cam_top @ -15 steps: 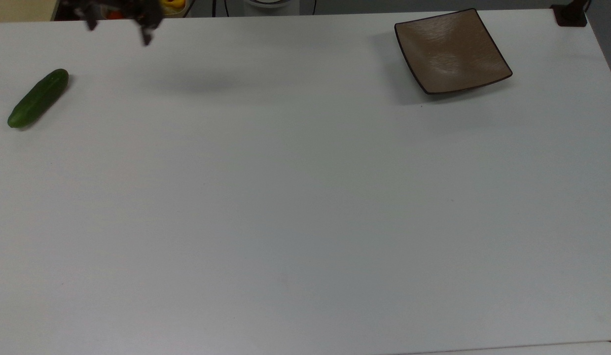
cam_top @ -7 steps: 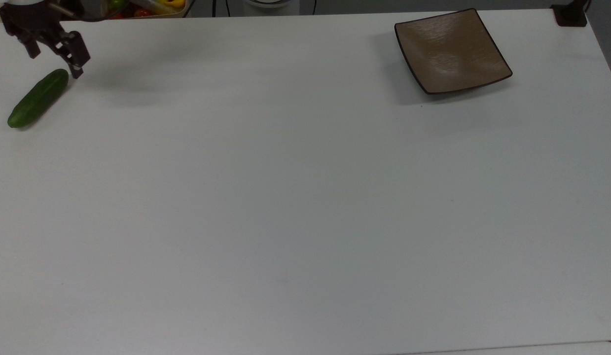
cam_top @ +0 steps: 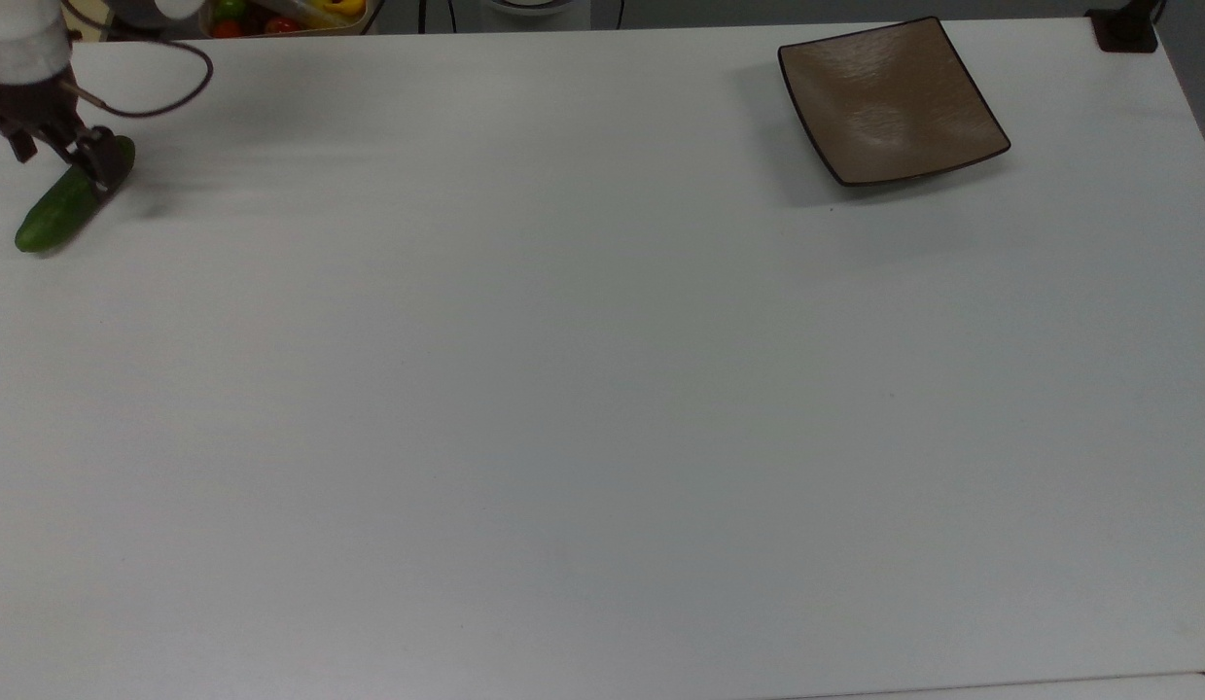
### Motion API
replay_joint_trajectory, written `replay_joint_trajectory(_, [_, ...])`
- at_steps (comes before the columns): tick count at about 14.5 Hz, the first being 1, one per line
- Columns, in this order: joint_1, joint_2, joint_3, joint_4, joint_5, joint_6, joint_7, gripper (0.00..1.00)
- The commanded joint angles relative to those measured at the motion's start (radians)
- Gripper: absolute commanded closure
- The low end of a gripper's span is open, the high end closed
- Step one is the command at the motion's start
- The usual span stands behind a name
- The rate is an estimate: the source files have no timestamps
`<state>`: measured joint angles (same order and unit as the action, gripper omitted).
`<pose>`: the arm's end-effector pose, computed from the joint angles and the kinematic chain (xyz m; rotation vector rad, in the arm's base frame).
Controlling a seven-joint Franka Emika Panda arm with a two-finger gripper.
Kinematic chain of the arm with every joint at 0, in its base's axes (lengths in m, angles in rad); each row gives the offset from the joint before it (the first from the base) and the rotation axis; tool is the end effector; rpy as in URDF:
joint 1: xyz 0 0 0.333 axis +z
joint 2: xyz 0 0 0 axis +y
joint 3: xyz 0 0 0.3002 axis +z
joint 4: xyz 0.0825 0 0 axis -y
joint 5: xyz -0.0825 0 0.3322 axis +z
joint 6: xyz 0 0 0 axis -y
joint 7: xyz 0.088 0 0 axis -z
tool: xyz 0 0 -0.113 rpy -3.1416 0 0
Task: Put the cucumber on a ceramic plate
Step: 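Close the gripper around the middle of the cucumber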
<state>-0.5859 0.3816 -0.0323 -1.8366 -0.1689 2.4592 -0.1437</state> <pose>0.5023 -0.3558 0.3578 2.8726 -0.5114 0.2542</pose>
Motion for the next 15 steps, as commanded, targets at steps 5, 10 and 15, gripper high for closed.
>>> replay_joint_trajectory(5, [-0.011, 0.06, 0.003, 0.005, -0.05, 0.072, -0.002, 0.62])
replay_joint_trajectory(10, [-0.018, 0.06, 0.003, 0.005, -0.113, 0.07, -0.007, 0.86])
replay_joint_trajectory(15, [-0.022, 0.037, 0.008, 0.046, -0.096, 0.05, 0.001, 0.86])
